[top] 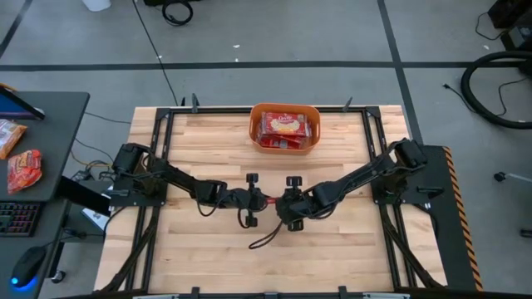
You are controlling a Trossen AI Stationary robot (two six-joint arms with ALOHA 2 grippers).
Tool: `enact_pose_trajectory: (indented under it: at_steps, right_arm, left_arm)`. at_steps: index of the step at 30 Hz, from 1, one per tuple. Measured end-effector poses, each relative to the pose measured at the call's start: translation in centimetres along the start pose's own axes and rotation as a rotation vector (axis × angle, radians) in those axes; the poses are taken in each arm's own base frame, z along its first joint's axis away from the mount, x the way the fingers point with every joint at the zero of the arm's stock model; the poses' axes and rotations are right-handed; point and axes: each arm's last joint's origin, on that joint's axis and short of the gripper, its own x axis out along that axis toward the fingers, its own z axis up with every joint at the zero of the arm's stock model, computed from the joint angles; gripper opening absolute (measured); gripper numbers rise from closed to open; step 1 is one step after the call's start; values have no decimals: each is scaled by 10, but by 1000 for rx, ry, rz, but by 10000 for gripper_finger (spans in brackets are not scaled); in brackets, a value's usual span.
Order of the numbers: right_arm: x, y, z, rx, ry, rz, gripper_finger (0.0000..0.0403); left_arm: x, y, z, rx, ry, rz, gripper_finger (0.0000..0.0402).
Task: Sort popcorn bags into baskets
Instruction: Put the red popcorn bag into the orange bin
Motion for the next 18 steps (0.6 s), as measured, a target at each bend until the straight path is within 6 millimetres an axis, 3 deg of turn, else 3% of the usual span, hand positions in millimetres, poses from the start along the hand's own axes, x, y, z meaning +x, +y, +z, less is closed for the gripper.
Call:
enact_pose_trajectory:
  at_steps: [11,14,18]
  right_arm:
    - [-5,-7,2,27,-11,6,50]
    - [-5,-7,2,28,-5,19,24]
    - [-11,-9,-2,50,37,40,22]
  left_arm:
    - [0,-1,1,5,-8,5,49]
    - [-1,-1,1,-11,-5,41,70]
    - [-8,0,6,-11,2,66,116]
